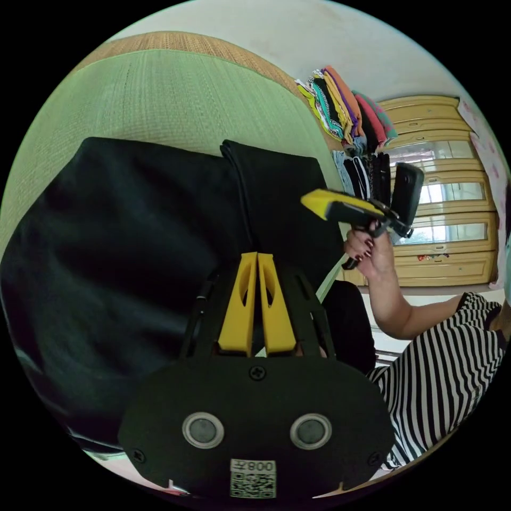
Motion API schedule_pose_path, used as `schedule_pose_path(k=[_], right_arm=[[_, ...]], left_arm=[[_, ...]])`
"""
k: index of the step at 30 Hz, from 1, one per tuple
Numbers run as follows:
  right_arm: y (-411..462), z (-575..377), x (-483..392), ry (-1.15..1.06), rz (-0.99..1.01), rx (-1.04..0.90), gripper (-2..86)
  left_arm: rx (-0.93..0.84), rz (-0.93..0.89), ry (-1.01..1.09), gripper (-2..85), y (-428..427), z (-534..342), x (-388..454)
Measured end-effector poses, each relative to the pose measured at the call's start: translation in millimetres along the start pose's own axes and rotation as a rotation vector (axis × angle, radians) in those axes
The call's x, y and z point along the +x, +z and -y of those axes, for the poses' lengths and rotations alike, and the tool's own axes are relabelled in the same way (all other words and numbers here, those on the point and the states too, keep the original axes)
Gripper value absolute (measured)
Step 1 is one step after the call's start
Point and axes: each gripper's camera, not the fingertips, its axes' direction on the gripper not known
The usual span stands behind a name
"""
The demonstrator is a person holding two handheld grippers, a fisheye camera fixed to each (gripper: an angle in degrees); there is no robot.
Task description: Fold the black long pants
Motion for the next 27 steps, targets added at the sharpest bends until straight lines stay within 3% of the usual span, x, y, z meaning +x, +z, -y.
schedule_pose_path(k=[5,10,15,22,27], right_arm=[[40,37,0,-0.034,-0.189,-0.105,0.1],[62,38,0,-0.059,-0.179,-0.131,0.2],[55,29,6,-0.057,-0.144,-0.152,0.1],[-11,-73,28,0.039,-0.109,-0.056,0.1],[-5,-152,66,0.191,-0.201,-0.137,0.1]], left_arm=[[0.059,0.008,0.070,0.1,11,-16,15],[-0.064,0.094,0.151,0.1,54,-24,32],[-0.020,0.074,0.124,0.1,64,-30,37],[-0.054,0.119,0.150,0.1,90,-39,56],[-0.034,0.085,0.126,0.1,105,-42,65]])
